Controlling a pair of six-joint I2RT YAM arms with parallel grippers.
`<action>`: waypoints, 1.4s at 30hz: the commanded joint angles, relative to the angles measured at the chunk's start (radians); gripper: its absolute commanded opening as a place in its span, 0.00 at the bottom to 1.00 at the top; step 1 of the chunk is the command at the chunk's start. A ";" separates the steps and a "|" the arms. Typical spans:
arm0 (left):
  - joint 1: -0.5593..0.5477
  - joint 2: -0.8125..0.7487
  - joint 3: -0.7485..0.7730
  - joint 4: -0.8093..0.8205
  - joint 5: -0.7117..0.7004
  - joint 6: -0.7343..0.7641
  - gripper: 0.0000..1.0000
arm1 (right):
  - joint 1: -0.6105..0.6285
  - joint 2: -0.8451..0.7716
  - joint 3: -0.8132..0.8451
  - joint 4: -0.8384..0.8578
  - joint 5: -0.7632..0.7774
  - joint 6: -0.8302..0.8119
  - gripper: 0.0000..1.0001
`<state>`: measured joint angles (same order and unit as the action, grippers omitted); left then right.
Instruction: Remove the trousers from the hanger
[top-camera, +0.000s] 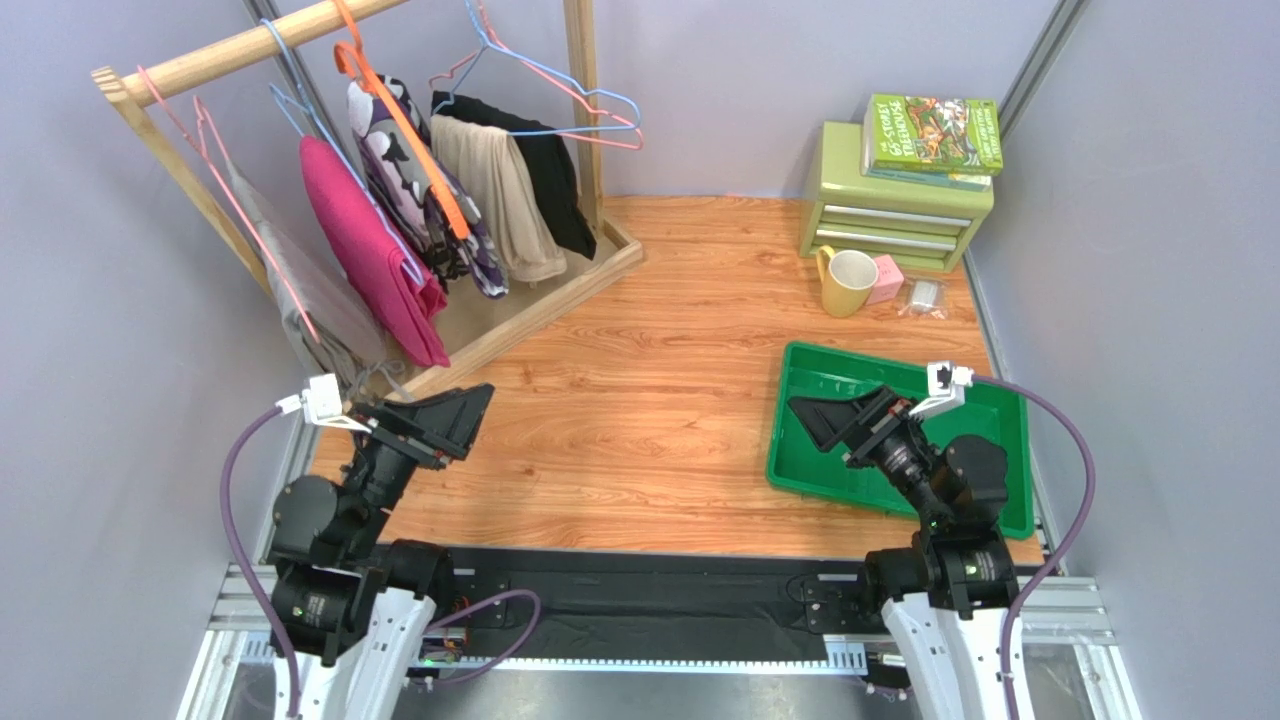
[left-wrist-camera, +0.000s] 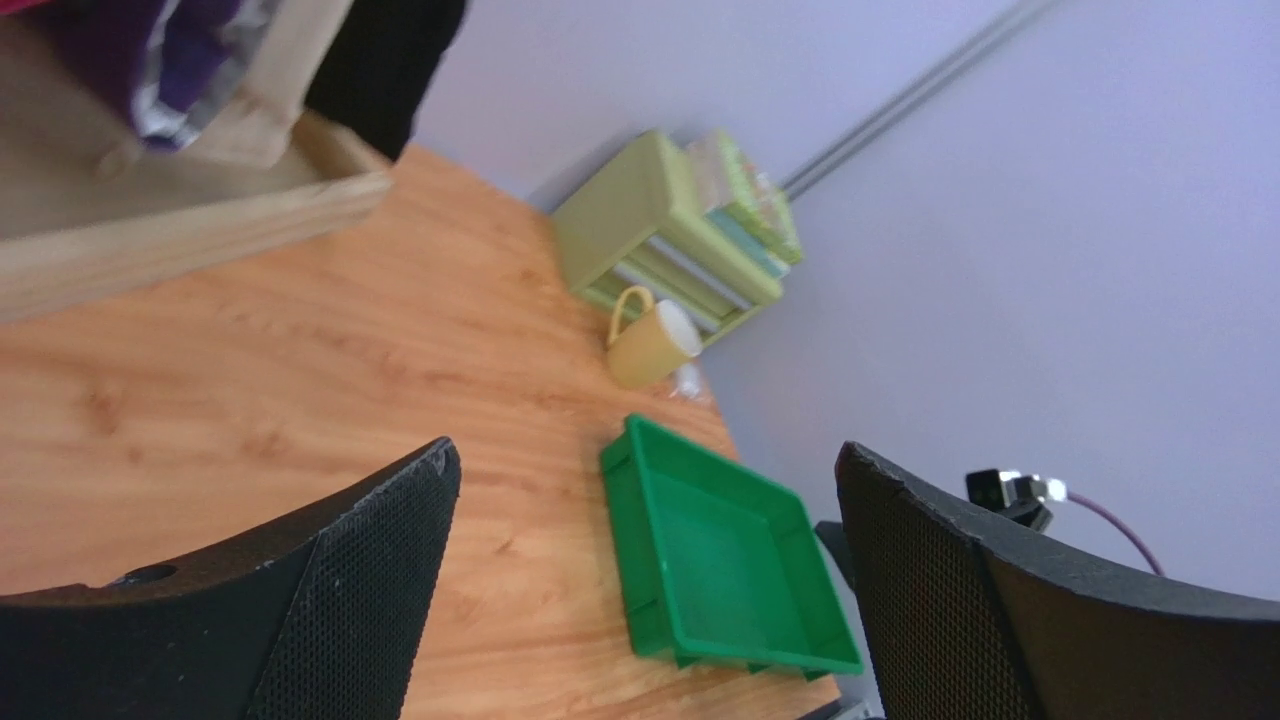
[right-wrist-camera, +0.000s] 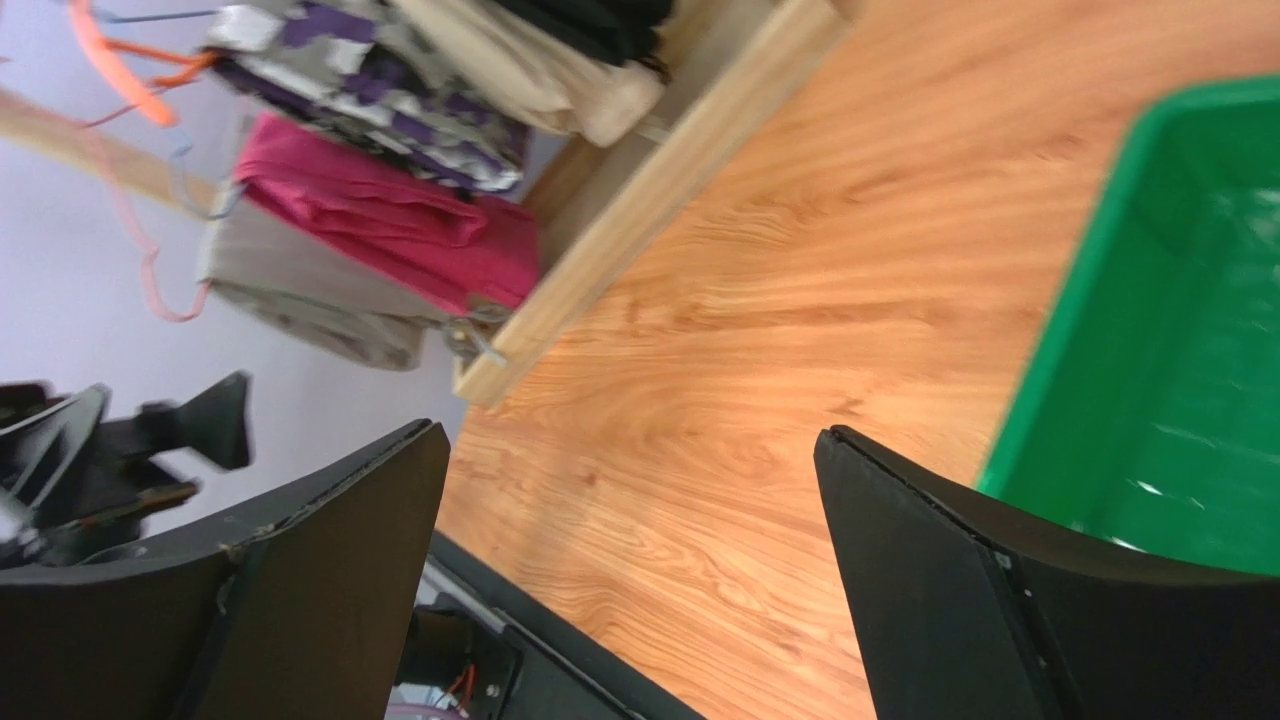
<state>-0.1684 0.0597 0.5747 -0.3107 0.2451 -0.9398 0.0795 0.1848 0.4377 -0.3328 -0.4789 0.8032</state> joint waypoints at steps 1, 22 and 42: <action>0.006 0.123 0.135 -0.412 -0.087 0.047 0.99 | -0.004 0.114 0.097 -0.194 0.128 -0.074 1.00; 0.006 0.423 0.640 -0.749 -0.079 0.211 1.00 | -0.004 0.366 0.203 -0.181 -0.079 -0.217 0.99; 0.006 1.011 1.407 -0.792 -0.149 0.342 0.89 | 0.268 0.548 0.467 -0.313 0.055 -0.335 0.97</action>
<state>-0.1677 0.9077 1.9171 -1.1862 0.0090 -0.6071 0.2565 0.7044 0.8150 -0.6086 -0.5117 0.4923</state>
